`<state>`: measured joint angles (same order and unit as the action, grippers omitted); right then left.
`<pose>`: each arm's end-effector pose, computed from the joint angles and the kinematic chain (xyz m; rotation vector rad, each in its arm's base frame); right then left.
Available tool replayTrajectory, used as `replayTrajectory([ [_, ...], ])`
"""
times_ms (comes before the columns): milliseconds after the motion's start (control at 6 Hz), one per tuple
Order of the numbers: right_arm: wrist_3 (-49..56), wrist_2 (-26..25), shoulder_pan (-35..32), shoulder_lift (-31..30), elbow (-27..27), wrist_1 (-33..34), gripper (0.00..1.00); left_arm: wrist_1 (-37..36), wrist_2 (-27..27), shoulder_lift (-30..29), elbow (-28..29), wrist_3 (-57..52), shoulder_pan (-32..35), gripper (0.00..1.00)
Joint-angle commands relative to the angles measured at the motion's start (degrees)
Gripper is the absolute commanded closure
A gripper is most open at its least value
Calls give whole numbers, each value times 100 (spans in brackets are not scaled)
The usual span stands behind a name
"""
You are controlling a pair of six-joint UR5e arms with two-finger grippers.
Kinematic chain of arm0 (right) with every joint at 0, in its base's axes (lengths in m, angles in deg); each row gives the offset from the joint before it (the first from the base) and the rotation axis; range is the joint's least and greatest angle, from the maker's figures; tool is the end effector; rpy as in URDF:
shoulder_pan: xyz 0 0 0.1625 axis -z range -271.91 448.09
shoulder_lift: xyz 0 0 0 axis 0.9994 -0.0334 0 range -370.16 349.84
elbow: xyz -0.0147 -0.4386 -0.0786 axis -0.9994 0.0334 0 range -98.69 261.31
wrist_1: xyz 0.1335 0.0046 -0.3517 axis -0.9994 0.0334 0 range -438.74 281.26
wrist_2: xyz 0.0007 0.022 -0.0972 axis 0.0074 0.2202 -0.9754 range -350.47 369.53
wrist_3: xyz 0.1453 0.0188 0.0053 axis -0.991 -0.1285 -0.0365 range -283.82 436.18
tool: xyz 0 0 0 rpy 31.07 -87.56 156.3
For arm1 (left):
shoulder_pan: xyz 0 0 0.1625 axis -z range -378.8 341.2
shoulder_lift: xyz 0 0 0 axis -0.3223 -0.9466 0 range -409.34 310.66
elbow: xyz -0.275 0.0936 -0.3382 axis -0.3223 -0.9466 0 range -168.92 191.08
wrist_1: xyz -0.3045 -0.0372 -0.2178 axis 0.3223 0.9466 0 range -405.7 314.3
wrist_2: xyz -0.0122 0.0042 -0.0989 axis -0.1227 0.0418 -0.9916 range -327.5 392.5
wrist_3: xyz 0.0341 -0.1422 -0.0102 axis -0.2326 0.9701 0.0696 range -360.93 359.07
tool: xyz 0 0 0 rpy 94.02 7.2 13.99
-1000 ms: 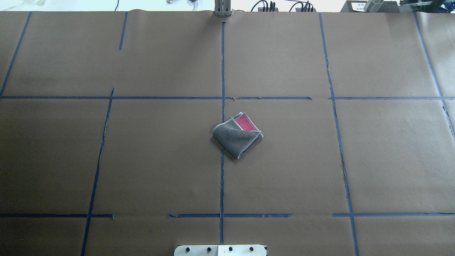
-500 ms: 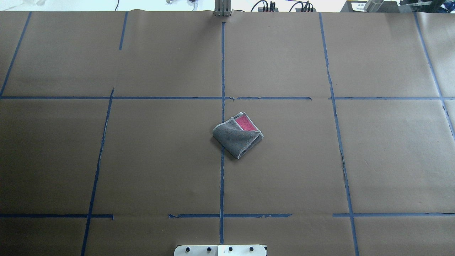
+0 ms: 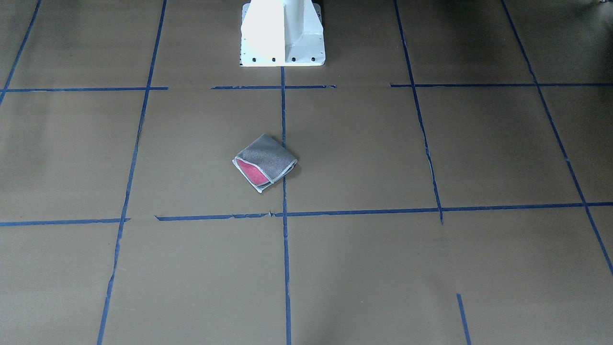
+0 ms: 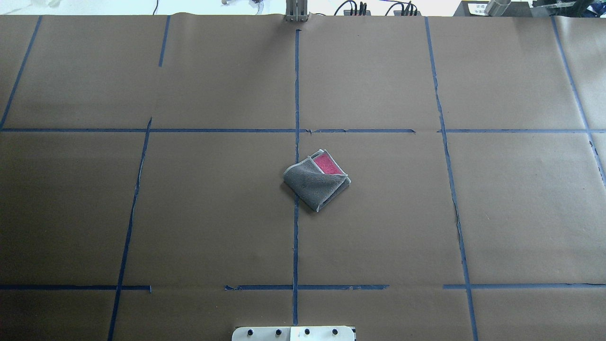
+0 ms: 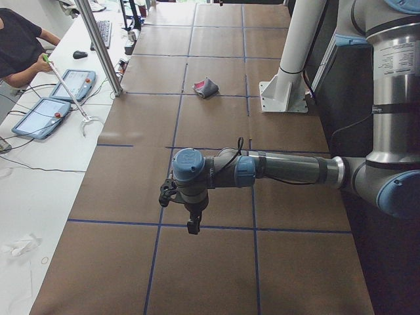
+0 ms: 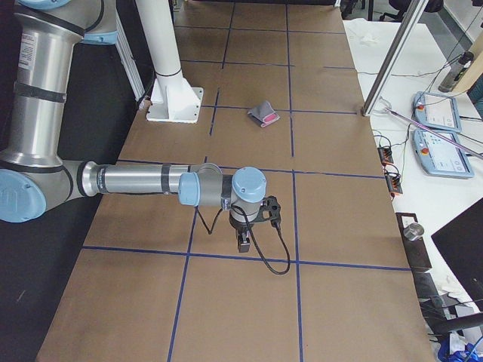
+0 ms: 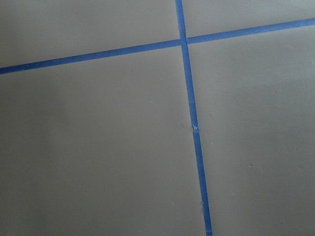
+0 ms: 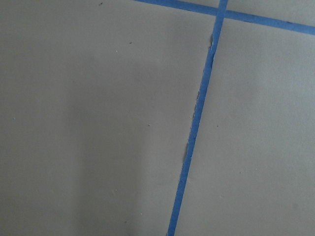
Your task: Fold towel twice with both arms
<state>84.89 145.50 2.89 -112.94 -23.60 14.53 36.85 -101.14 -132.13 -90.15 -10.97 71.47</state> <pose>-0.0017 -0.3517 0.6879 0.0086 -0.8041 -0.2149 -0.0340 -0.3880 0.6920 0.0118 0.7642 0.1395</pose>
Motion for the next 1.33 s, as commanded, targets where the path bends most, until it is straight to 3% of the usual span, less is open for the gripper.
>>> replayTrajectory([
  [0, -1, 0, -6, 13, 6, -2, 0, 33, -249, -52, 59, 37, -9, 0],
  [1167, -484, -53, -190, 66, -144, -2, 0, 15, -250, -185, 16, 37, -18, 0],
])
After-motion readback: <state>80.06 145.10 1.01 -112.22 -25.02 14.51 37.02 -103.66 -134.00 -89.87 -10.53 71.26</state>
